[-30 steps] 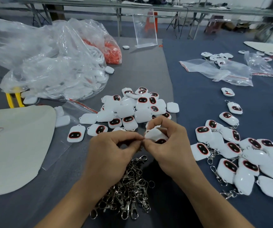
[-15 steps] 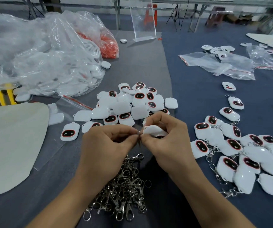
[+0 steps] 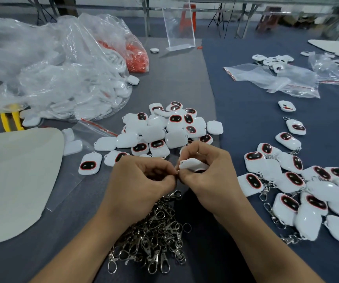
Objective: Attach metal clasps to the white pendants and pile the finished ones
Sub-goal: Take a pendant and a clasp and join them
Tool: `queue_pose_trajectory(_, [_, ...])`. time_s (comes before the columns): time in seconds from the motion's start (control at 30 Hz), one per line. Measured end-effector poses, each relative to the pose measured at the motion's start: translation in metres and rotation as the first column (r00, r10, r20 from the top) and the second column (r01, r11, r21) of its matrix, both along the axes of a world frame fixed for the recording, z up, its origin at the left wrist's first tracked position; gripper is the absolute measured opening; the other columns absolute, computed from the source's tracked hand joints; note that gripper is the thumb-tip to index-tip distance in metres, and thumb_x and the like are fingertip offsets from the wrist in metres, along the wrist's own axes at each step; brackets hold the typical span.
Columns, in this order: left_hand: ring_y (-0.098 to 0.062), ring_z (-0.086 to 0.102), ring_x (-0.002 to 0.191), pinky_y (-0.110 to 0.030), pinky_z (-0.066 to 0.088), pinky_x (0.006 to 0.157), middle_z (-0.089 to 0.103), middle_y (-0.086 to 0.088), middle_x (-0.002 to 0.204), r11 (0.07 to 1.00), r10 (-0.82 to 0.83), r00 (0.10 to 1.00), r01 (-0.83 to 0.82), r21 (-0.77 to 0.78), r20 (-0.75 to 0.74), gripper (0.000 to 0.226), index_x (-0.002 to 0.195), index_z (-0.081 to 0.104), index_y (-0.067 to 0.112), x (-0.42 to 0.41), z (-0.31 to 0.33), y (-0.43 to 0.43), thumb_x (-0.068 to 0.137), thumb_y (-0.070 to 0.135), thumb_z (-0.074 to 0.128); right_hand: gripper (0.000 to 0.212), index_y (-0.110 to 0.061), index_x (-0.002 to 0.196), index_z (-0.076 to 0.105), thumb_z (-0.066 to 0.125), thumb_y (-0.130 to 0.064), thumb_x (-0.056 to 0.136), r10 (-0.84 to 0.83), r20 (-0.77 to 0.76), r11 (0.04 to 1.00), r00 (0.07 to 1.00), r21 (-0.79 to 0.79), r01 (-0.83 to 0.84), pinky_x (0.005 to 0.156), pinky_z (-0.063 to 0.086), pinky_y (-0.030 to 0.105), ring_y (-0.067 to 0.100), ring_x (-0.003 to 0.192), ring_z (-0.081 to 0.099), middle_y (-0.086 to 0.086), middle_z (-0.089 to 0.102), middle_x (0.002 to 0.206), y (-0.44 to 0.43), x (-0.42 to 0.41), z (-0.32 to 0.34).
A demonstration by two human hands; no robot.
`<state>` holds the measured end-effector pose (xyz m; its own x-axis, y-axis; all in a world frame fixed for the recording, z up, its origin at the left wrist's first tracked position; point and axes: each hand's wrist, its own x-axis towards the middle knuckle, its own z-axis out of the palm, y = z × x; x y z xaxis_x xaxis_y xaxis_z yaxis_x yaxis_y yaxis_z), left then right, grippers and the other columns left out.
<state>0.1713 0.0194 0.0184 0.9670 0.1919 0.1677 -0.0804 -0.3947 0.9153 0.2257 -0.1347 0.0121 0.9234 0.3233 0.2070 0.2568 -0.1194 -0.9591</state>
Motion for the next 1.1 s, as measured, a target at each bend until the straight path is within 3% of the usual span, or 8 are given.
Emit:
queue_pose_trajectory(0.13, [-0.004, 0.058, 0.053, -0.025, 0.049, 0.051, 0.071, 0.003, 0.061, 0.999, -0.030, 1.000, 0.030, 0.030, 0.001, 0.011, 0.070, 0.077, 0.026, 0.001, 0.000, 0.001, 0.067, 0.019, 0.070, 0.017, -0.023, 0.076, 0.065, 0.064, -0.007, 0.072, 0.020, -0.031, 1.000, 0.999, 0.000, -0.020, 0.057, 0.051, 0.044, 0.020, 0.062, 0.059, 0.004, 0.071, 0.071, 0.000, 0.000, -0.001])
queue_pose_trajectory(0.33, [-0.010, 0.054, 0.053, -0.038, 0.045, 0.046, 0.068, -0.003, 0.058, 0.997, -0.060, 0.998, 0.059, 0.056, 0.023, 0.009, 0.072, 0.077, 0.024, -0.001, -0.001, 0.002, 0.066, 0.022, 0.070, 0.019, -0.019, 0.075, 0.065, 0.066, 0.000, 0.075, 0.076, -0.071, 0.997, 0.995, 0.037, -0.073, 0.058, 0.047, 0.040, 0.021, 0.062, 0.056, 0.006, 0.071, 0.071, -0.003, -0.003, 0.002])
queue_pose_trajectory(0.47, [-0.006, 0.045, 0.050, -0.026, 0.035, 0.047, 0.061, -0.008, 0.054, 0.997, -0.055, 0.997, 0.052, 0.050, 0.060, 0.009, 0.070, 0.075, 0.019, -0.001, 0.000, 0.001, 0.066, 0.020, 0.068, 0.021, -0.022, 0.076, 0.067, 0.073, -0.002, 0.076, 0.045, -0.048, 0.999, 0.998, -0.020, -0.046, 0.058, 0.052, 0.042, 0.018, 0.062, 0.059, 0.001, 0.072, 0.072, -0.003, -0.002, 0.005])
queue_pose_trajectory(0.57, [0.000, 0.048, 0.046, -0.019, 0.039, 0.047, 0.060, 0.007, 0.052, 0.963, 0.140, 0.977, -0.172, 0.206, 0.158, 0.002, 0.067, 0.071, 0.024, 0.000, -0.002, 0.003, 0.067, 0.022, 0.070, 0.021, -0.030, 0.081, 0.070, 0.081, -0.013, 0.074, -0.089, -0.026, 0.976, 0.996, -0.203, 0.082, 0.057, 0.053, 0.033, 0.006, 0.061, 0.062, -0.011, 0.072, 0.073, -0.008, 0.002, 0.001])
queue_pose_trajectory(0.63, [-0.004, 0.057, 0.057, -0.020, 0.042, 0.055, 0.062, 0.013, 0.057, 0.863, 0.207, 0.956, -0.279, 0.421, 0.208, 0.003, 0.068, 0.068, 0.028, 0.001, -0.003, 0.007, 0.070, 0.028, 0.071, 0.023, -0.036, 0.086, 0.073, 0.077, -0.014, 0.077, -0.090, -0.051, 0.955, 0.995, -0.288, 0.071, 0.059, 0.049, 0.021, 0.000, 0.064, 0.063, -0.018, 0.073, 0.076, -0.011, 0.005, -0.001])
queue_pose_trajectory(0.77, [-0.008, 0.057, 0.062, -0.028, 0.045, 0.057, 0.066, 0.013, 0.065, 0.697, 0.036, 0.989, -0.129, 0.706, 0.145, 0.006, 0.076, 0.073, 0.032, 0.003, -0.007, 0.007, 0.074, 0.032, 0.078, 0.046, -0.041, 0.108, 0.073, 0.058, -0.004, 0.085, -0.019, -0.091, 0.928, 0.996, -0.372, -0.016, 0.066, 0.045, 0.016, 0.001, 0.076, 0.064, -0.020, 0.072, 0.095, -0.015, 0.008, 0.000])
queue_pose_trajectory(0.9, [-0.010, 0.046, 0.055, -0.028, 0.036, 0.057, 0.049, 0.011, 0.052, 0.763, -0.006, 0.999, -0.021, 0.646, 0.039, 0.002, 0.080, 0.073, 0.033, 0.007, -0.005, 0.008, 0.079, 0.035, 0.075, 0.032, -0.043, 0.096, 0.053, 0.073, -0.019, 0.087, -0.137, -0.067, 0.948, 0.988, -0.299, 0.111, 0.068, 0.054, 0.036, 0.018, 0.067, 0.064, -0.004, 0.071, 0.085, -0.018, 0.012, 0.001])
queue_pose_trajectory(1.1, [-0.010, 0.044, 0.053, -0.029, 0.037, 0.056, 0.050, 0.011, 0.052, 0.842, -0.046, 0.998, 0.057, 0.537, -0.034, 0.005, 0.075, 0.073, 0.029, 0.010, -0.007, 0.013, 0.079, 0.033, 0.073, 0.020, -0.034, 0.088, 0.077, 0.087, -0.024, 0.074, -0.156, -0.079, 0.949, 0.985, -0.288, 0.128, 0.067, 0.054, 0.029, 0.006, 0.064, 0.063, -0.010, 0.073, 0.075, -0.019, 0.013, -0.001])
